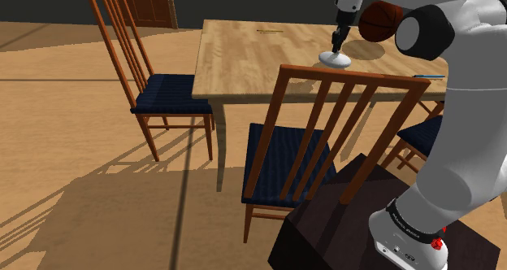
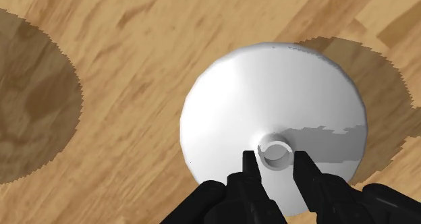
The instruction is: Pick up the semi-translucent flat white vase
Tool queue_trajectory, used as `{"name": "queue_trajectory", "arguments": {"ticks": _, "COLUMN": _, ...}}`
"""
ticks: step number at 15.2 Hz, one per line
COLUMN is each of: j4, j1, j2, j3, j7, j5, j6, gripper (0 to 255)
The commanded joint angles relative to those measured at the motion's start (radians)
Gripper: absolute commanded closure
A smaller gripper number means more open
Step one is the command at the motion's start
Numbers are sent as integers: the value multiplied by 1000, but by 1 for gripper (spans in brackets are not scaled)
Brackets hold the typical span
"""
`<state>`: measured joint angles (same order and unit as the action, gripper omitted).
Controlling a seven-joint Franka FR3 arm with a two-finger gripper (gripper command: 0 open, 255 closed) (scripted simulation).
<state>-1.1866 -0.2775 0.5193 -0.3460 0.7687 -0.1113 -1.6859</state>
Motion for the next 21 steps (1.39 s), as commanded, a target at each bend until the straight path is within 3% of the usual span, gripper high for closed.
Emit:
{"name": "queue_trajectory", "arguments": {"ticks": 1, "j4": 0, "j1": 0, "j2": 1, "j3": 0, "j7": 0, "j5": 0, "j6": 0, "gripper": 255}}
{"name": "queue_trajectory", "arguments": {"ticks": 8, "j4": 53, "j1": -8, "j2": 8, "j3": 0, "j7": 2, "j5": -2, "j6": 45, "gripper": 255}}
{"name": "queue_trajectory", "arguments": {"ticks": 21, "j4": 394, "j1": -65, "j2": 111, "j3": 7, "j7": 3, "j5": -29, "j6": 281, "gripper": 255}}
